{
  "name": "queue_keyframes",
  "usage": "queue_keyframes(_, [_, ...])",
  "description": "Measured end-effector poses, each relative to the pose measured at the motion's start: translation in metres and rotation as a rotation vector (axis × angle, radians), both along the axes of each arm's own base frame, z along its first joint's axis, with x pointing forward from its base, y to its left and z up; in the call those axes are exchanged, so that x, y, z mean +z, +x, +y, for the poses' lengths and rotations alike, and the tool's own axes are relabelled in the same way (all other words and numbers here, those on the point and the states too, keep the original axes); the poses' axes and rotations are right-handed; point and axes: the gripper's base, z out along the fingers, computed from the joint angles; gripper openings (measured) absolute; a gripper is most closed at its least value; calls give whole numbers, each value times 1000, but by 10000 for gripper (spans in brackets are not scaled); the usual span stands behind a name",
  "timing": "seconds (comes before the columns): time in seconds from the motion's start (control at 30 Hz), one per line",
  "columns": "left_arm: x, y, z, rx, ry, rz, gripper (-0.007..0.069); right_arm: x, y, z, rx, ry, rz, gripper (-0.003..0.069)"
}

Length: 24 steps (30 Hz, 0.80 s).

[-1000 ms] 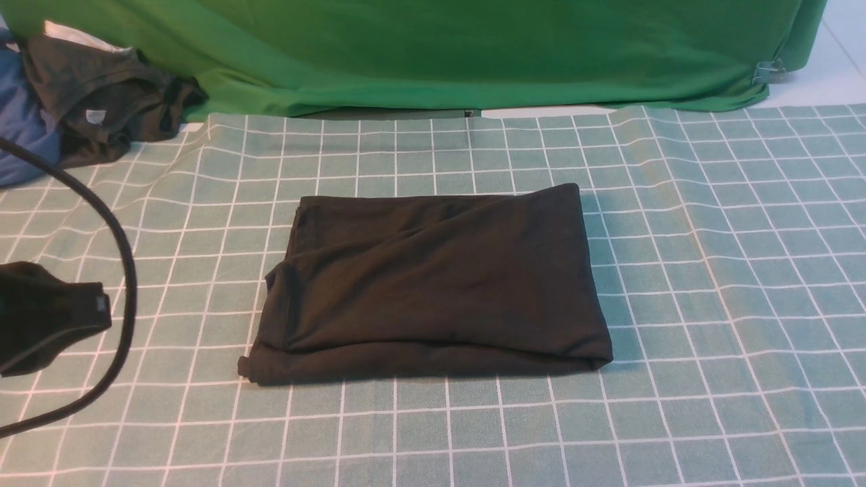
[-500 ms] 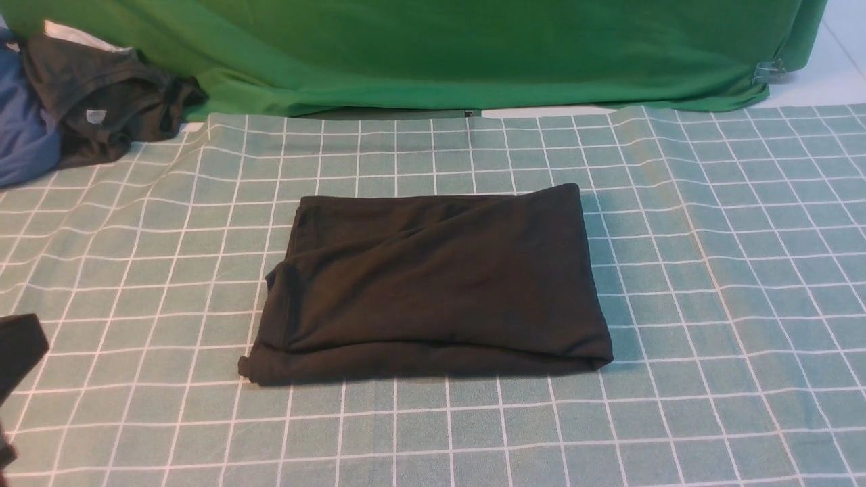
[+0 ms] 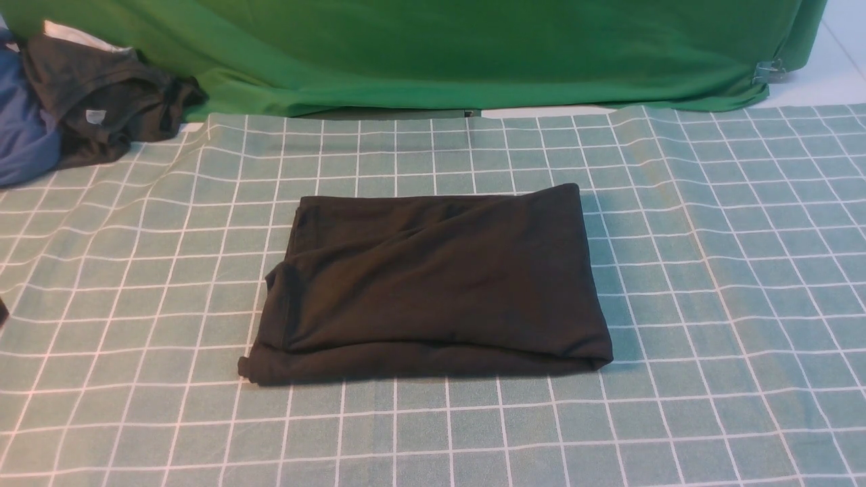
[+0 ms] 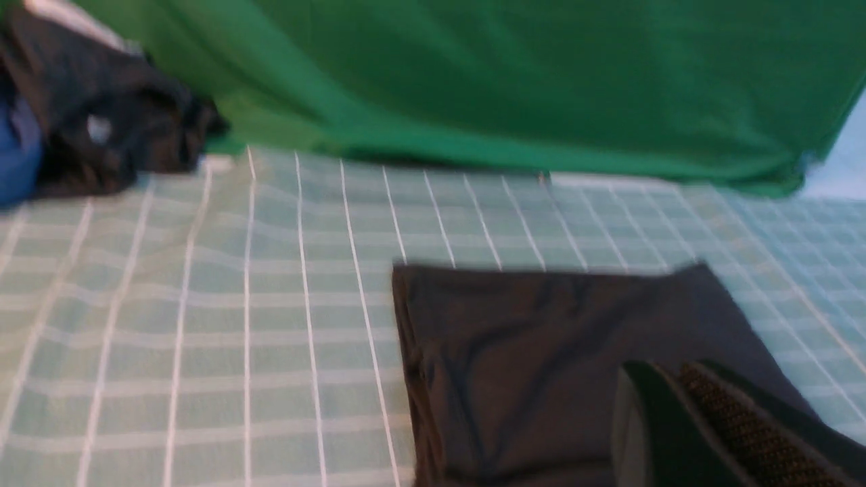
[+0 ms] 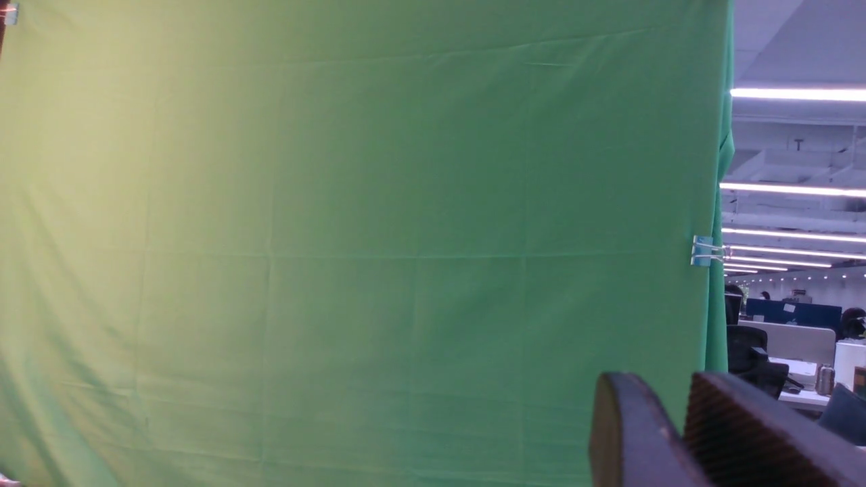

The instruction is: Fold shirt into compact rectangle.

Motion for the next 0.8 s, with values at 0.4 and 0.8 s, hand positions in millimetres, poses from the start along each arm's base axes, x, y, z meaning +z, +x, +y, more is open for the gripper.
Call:
queue_keyframes(0.4, [-67, 13, 10, 69, 118, -147, 13, 0, 0, 0, 0, 0, 2, 158])
queue_keyframes(0.8, [-146, 7, 14, 85, 199, -72, 13, 0, 0, 0, 0, 0, 2, 197])
